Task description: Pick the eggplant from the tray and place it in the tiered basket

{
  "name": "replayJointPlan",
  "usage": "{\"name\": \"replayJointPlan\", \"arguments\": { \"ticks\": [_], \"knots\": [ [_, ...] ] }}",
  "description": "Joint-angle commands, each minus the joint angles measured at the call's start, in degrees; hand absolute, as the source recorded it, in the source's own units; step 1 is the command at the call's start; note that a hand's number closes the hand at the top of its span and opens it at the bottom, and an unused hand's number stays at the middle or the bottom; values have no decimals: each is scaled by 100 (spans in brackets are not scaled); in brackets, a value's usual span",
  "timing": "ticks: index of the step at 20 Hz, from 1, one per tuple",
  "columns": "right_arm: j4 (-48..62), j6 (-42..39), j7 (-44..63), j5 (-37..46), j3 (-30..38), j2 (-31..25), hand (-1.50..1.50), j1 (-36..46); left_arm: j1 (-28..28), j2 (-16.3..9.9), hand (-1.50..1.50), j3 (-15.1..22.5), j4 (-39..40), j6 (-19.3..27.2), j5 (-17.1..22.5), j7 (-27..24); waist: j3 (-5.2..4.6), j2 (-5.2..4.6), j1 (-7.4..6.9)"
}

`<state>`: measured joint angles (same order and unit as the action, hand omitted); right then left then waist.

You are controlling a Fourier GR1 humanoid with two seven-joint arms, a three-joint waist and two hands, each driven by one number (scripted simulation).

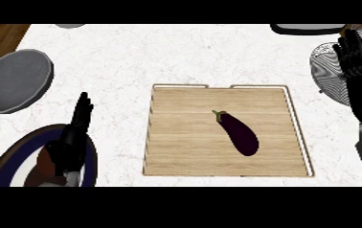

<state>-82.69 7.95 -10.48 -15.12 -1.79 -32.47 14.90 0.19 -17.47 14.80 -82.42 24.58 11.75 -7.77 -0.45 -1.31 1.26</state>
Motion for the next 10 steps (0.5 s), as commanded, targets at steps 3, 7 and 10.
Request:
{"name": "replayJointPlan", "arguments": {
  "ticks": [3, 7, 10],
  "knots": [
    [961, -1018, 292, -650, 229, 31, 150, 633, 64, -78, 0, 42, 236, -211, -84, 301, 50, 104, -229],
    [1698, 12, 1558, 466, -98, -659, 150, 481, 123, 80, 0, 273, 425, -210, -112, 435, -29, -45, -253],
    [2230, 821, 1922, -948, 803, 764, -150, 619, 223, 79, 0, 362, 311, -275, -86, 603, 55, 70, -267]
  ]
}}
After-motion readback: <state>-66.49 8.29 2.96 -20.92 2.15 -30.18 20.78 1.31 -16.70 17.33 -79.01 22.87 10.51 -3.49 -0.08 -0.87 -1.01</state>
